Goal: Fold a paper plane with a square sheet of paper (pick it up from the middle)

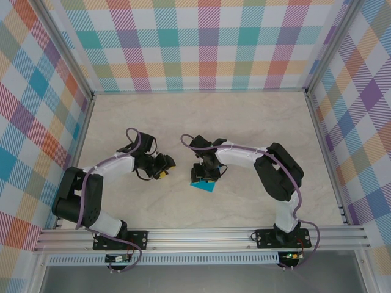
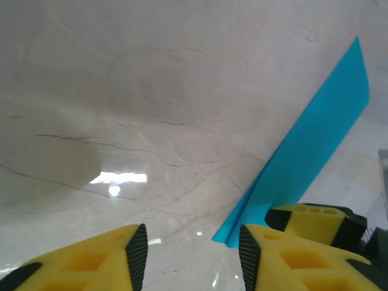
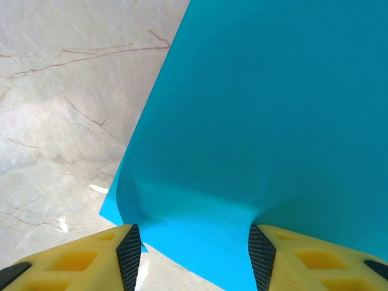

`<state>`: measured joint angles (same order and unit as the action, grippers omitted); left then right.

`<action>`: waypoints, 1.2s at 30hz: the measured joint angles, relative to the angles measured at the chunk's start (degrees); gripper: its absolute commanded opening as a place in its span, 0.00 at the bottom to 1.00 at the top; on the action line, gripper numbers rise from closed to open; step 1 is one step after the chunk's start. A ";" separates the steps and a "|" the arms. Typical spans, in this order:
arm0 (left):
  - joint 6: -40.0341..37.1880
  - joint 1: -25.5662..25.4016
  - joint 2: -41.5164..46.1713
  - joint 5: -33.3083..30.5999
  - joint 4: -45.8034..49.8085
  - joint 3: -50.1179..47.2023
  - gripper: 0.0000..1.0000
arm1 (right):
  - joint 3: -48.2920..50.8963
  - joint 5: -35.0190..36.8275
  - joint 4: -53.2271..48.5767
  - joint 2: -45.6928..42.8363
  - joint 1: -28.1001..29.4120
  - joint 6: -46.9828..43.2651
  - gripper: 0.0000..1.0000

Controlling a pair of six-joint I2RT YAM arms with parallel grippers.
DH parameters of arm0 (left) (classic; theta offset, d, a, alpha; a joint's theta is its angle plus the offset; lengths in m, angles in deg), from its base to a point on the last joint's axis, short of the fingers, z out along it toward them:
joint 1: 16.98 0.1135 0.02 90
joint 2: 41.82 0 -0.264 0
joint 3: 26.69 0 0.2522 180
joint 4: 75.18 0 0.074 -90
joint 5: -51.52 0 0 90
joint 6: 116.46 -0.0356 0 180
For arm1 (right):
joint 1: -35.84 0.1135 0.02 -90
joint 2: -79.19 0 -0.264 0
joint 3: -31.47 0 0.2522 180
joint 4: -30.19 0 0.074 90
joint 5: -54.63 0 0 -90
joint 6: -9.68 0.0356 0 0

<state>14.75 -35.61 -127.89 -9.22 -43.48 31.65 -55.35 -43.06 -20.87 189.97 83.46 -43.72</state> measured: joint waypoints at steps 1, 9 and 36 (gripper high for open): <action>-0.31 -0.68 -0.02 0.96 -0.87 -0.07 0.29 | 0.09 -0.17 0.22 0.00 0.00 0.00 0.52; -0.13 -6.38 -3.21 6.08 -5.73 -0.11 0.07 | 0.55 -0.74 1.03 -0.24 0.00 0.00 0.51; 1.70 1.99 -0.81 -4.57 0.63 -0.55 0.22 | -12.90 10.23 -9.40 6.54 7.61 -2.58 0.71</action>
<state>16.45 -33.62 -128.69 -13.79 -42.85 31.10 -68.25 -32.83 -30.27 196.51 91.06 -46.30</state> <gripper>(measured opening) 0.217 0.713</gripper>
